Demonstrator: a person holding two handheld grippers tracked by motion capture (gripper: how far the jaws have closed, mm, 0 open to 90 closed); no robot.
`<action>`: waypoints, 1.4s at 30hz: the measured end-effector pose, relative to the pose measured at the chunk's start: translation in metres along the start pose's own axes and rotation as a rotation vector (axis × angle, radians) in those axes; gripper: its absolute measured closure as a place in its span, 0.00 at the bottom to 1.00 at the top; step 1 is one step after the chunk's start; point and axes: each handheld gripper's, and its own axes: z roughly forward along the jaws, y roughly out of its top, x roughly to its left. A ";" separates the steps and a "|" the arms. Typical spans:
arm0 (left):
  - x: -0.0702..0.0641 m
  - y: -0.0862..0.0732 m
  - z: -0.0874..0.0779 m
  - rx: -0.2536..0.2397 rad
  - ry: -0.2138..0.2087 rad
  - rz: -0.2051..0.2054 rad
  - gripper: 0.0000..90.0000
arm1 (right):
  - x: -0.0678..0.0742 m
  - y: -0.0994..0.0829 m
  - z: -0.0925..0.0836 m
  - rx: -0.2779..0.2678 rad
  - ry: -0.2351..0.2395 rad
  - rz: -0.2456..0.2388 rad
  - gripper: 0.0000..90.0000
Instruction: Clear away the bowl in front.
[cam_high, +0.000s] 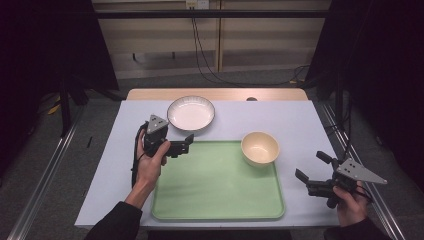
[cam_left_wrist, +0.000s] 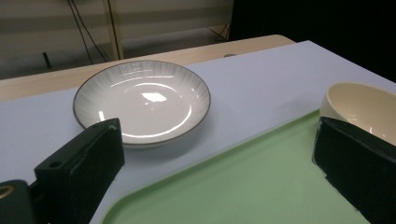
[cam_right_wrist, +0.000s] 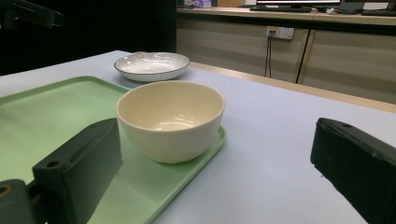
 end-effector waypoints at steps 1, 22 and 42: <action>0.001 -0.001 -0.002 0.008 0.003 -0.010 0.03 | 0.000 0.000 0.000 0.000 0.000 0.000 0.02; 0.026 -0.038 -0.056 -0.001 0.075 -0.039 0.03 | 0.000 0.000 0.000 0.003 -0.003 0.004 0.02; 0.035 -0.084 -0.101 -0.004 0.163 -0.083 0.02 | 0.000 0.000 0.001 0.016 -0.008 -0.009 0.02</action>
